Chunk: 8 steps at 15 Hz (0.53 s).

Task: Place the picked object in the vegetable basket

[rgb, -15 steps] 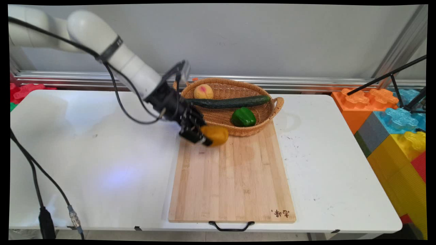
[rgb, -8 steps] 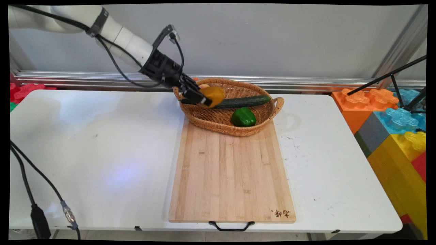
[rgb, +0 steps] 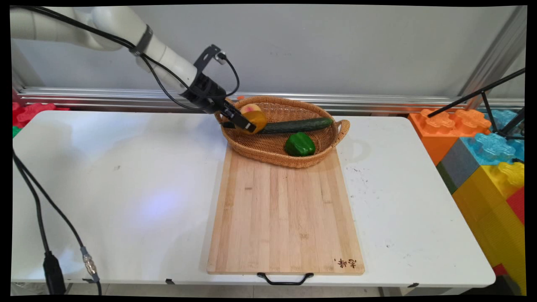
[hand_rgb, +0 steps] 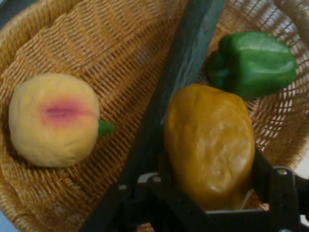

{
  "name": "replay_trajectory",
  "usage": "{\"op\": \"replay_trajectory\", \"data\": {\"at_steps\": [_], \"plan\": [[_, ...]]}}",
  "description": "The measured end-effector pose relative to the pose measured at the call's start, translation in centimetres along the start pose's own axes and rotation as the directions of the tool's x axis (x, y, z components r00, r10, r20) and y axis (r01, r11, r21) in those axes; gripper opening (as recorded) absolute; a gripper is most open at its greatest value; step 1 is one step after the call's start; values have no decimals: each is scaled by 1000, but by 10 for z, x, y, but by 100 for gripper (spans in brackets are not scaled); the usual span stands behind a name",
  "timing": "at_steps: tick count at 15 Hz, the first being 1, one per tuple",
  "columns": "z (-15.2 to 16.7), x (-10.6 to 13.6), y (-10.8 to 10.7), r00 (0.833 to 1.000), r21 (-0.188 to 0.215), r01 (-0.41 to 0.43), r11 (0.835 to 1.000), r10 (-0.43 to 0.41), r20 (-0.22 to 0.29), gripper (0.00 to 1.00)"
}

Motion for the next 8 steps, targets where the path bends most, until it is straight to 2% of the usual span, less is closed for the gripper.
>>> {"op": "replay_trajectory", "data": {"at_steps": [4,5,8], "plan": [[19,1,-3,999,-13,46,999,-46,12,0],[21,2,-2,998,-19,54,998,-54,11,100],[23,6,1,997,-34,74,997,-74,8,100]]}}
